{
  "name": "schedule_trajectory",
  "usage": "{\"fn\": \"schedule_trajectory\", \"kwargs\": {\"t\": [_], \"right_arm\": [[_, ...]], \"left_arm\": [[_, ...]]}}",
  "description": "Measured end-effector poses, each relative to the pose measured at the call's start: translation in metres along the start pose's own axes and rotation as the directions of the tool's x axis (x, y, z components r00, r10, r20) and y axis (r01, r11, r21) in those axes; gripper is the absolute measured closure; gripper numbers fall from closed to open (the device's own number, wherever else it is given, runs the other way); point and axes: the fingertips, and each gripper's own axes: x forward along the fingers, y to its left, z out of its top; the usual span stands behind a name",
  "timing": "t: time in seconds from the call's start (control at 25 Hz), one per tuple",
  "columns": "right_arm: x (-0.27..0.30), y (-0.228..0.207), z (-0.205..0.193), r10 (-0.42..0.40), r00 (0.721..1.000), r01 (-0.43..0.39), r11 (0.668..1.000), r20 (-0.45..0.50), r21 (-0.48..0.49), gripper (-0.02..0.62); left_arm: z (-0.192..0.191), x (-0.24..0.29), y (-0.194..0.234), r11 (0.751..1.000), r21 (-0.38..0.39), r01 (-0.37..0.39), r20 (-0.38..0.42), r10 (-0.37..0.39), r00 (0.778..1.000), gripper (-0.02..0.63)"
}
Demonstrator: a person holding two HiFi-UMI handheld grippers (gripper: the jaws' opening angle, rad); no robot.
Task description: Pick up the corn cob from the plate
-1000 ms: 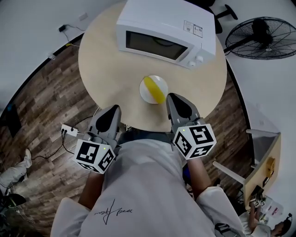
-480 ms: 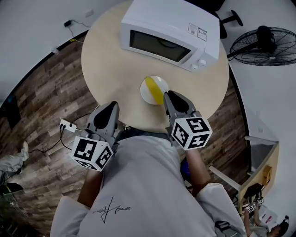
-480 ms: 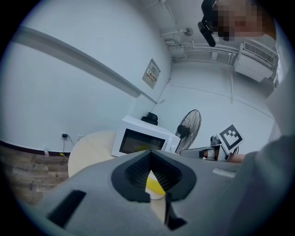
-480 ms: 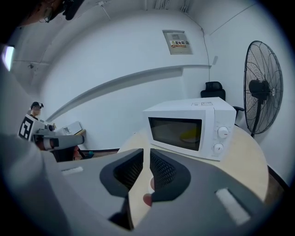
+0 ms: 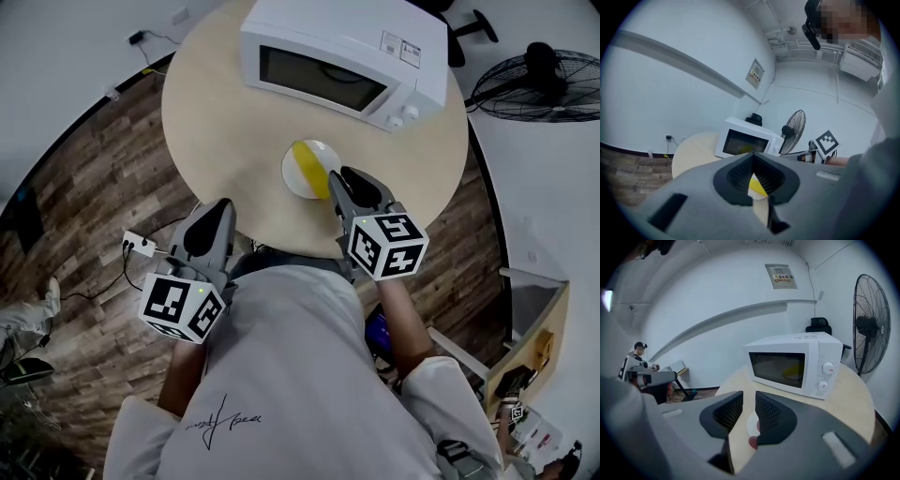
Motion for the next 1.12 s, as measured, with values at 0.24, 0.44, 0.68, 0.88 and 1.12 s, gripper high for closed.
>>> {"fn": "schedule_trajectory", "kwargs": {"t": [0.24, 0.44, 0.68, 0.88, 1.12], "right_arm": [[0.006, -0.006, -0.015, 0.031, 0.999, -0.029, 0.998, -0.036, 0.056, 0.477], [0.014, -0.011, -0.024, 0.056, 0.996, -0.052, 0.997, -0.068, 0.062, 0.442], [0.023, -0.016, -0.037, 0.047, 0.992, -0.041, 0.998, -0.119, 0.052, 0.399], [0.031, -0.023, -0.049, 0.034, 0.986, -0.027, 0.999, -0.164, 0.041, 0.394], [0.041, -0.027, -0.063, 0.041, 0.979, -0.033, 0.998, -0.201, 0.047, 0.385]], "left_arm": [[-0.003, -0.001, -0.006, 1.0, 0.002, -0.003, -0.005, 0.003, 1.0, 0.615], [-0.003, 0.001, -0.007, 1.0, 0.006, -0.005, -0.009, 0.005, 1.0, 0.615], [-0.005, 0.002, -0.008, 1.0, 0.005, 0.0, -0.019, 0.0, 1.0, 0.615], [-0.007, 0.005, -0.007, 1.0, 0.003, 0.0, -0.027, 0.0, 1.0, 0.615], [-0.012, 0.006, -0.007, 1.0, 0.006, -0.005, -0.04, 0.005, 0.999, 0.615]]}}
